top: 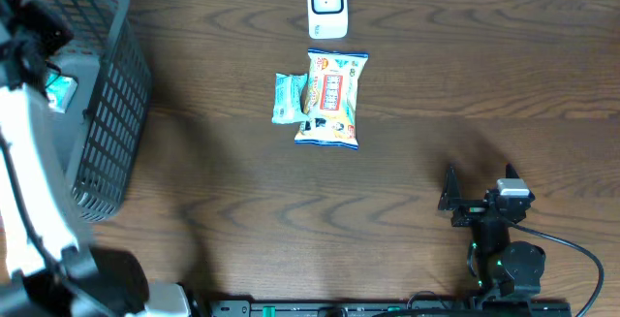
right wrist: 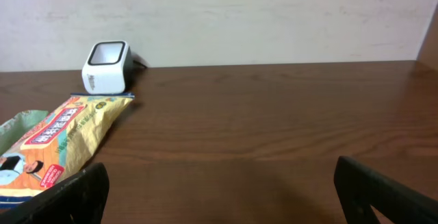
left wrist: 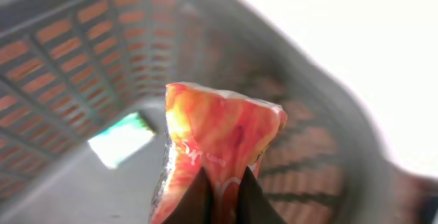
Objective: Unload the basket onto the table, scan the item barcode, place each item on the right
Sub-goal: 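Carry the orange box with the left gripper under the scanner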
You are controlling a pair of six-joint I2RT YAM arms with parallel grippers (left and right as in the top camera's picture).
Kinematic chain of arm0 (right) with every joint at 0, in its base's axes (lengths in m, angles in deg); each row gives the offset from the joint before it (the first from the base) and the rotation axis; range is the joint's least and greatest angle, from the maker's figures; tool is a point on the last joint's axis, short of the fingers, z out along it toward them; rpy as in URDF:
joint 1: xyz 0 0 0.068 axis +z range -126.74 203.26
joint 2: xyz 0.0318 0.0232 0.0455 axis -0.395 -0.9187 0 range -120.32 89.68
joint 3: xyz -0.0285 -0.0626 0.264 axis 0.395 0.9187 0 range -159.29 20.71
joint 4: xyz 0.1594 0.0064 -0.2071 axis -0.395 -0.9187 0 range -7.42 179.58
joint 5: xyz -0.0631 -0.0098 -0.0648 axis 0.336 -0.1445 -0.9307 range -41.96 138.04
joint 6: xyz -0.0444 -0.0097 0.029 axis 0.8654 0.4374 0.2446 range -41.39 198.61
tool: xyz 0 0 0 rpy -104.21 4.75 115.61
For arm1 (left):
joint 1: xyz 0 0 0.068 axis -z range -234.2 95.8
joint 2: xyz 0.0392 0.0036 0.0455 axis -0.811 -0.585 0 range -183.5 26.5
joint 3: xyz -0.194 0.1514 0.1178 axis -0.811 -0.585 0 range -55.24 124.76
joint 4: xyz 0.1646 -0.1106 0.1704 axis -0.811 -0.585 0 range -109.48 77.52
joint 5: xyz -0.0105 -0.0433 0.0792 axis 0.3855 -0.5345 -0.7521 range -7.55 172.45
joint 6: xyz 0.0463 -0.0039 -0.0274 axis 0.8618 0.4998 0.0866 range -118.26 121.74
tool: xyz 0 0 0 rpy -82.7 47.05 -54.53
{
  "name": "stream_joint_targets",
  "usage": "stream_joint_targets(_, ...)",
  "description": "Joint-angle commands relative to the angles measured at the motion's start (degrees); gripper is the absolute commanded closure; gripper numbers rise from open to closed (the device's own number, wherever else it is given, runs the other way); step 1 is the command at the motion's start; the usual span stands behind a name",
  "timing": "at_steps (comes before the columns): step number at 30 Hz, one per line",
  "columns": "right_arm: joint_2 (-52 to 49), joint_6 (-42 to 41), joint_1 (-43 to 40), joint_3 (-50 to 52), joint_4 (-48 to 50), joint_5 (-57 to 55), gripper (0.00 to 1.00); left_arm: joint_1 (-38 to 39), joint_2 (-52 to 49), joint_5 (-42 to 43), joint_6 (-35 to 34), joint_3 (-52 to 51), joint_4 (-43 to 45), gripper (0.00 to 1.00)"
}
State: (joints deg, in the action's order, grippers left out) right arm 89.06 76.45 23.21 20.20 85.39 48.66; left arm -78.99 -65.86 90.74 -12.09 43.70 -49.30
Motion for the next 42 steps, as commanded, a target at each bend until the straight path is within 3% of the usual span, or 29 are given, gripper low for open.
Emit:
stream_joint_targets(1, 0.3, -0.4, -0.3, 0.2, -0.1, 0.0, 0.01, 0.0, 6.0, 16.6, -3.0, 0.4, -0.2, 0.93)
stream_joint_targets(5, 0.3, -0.4, -0.3, 0.2, -0.1, 0.0, 0.01, 2.3, 10.1, 25.3, -3.0, 0.4, -1.3, 0.93)
stream_joint_targets(15, 0.3, -0.4, -0.3, 0.2, -0.1, 0.0, 0.01, 21.7, 7.5, 25.5, -1.0, -1.3, -10.1, 0.93)
stream_joint_targets(27, 0.3, -0.4, -0.3, 0.2, -0.1, 0.0, 0.01, 41.0, -12.5, -3.9, -1.6, -3.1, -9.6, 0.92)
stream_joint_targets(36, 0.3, -0.4, -0.3, 0.2, -0.1, 0.0, 0.01, 43.1, -24.5, -11.0, -6.9, -3.1, -5.5, 0.93)
stream_joint_targets(42, 0.3, -0.4, -0.3, 0.2, -0.1, 0.0, 0.01, 43.1, -28.2, -19.5, -6.9, -3.1, -5.1, 0.93)
